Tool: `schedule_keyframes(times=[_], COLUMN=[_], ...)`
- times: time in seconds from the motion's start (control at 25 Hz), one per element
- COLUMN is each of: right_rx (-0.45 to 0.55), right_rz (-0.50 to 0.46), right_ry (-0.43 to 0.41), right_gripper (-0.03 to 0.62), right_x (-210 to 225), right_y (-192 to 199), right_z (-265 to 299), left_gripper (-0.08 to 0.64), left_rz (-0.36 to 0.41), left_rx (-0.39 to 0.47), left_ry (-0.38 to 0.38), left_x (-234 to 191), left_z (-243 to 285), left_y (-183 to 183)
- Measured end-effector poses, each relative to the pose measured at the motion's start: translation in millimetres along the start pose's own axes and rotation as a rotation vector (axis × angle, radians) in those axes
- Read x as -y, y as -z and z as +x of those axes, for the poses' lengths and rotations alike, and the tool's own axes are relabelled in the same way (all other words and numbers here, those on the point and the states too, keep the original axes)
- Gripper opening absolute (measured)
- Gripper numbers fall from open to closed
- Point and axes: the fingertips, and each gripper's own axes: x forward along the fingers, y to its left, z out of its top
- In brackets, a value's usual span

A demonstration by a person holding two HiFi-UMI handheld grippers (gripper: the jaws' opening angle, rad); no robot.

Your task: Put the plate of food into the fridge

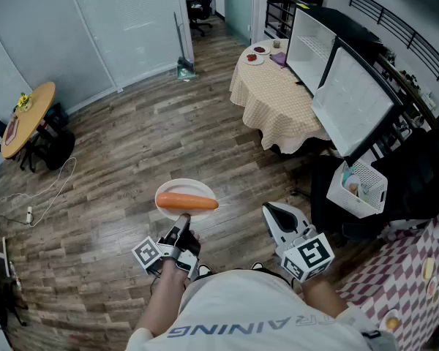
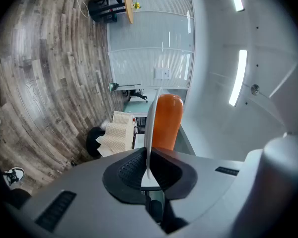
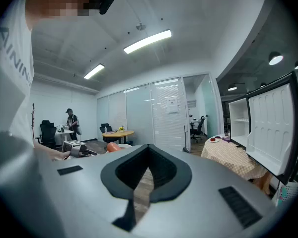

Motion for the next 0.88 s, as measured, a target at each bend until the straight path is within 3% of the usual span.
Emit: schedule_keyframes(times=[0.24,0.4,0.6,0.88], right_rx=[-0.001,0.003,0.045,-0.004], right_rz=[-0.031,-0.015,0.074,0.068], right_ry=[-0.007,0.018,0.018,-0.001], right_gripper=[0.020,0.020,0.020,0.020], right_x=[-11.0,-7.4,-2.4,-17.1], right_y=[-0.2,-0.2,-0.7,9.4], right_z=[2.7,0.0,-0.2,14.8], left_gripper=[0.026,0.027,0.027,0.028], left_rz=[-0.007,-0.002,-0.008,-0.036], left_rx=[-0.006,-0.012,-0.016,-0.004], left_ry=[-0.013,-0.010,-0.006,-0.001], left_x=[-4.4,-2.9,-3.5,-9.3], left_z=[-7.0,-6.4,-6.0,-17.1], left_y=[-2.8,-3.9,-3.5,-12.9])
